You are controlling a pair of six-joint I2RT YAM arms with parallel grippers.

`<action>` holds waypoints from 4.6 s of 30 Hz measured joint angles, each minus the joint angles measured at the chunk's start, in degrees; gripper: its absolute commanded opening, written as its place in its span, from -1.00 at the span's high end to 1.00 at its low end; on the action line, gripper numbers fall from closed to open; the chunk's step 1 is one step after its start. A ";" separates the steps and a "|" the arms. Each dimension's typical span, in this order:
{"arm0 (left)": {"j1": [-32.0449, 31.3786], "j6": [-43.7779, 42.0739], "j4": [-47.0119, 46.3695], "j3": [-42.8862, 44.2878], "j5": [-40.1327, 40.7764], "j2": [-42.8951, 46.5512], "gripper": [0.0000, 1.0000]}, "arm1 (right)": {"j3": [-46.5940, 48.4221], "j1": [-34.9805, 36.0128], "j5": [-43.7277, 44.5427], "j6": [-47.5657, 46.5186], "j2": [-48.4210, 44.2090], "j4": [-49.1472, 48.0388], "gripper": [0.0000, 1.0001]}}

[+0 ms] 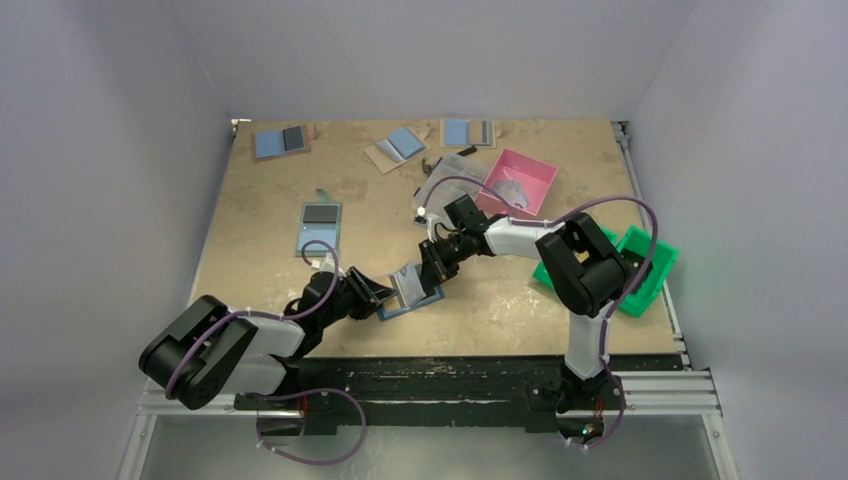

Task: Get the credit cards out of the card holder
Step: Remove the credit card from the card holder.

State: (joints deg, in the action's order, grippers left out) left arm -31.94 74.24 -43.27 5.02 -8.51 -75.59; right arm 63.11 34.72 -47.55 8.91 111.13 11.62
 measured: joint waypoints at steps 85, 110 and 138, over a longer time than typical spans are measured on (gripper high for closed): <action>3.48 -3.19 -37.64 -4.24 -15.37 -9.11 0.99 | -2.14 -4.59 -27.69 5.90 -0.61 -11.85 1.00; 7.26 0.79 -40.30 -4.39 -19.74 -20.06 1.00 | -1.66 -5.86 -25.99 -0.63 3.85 -4.57 1.00; 10.14 1.73 -44.17 -4.26 -21.03 -35.28 0.73 | 9.55 -9.86 -17.33 -37.33 1.57 30.27 1.00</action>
State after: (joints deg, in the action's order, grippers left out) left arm -21.80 75.96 -87.44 0.75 -29.54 -110.87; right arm 72.66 24.86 -64.88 -28.42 112.71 41.89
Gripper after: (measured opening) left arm 0.066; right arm 0.037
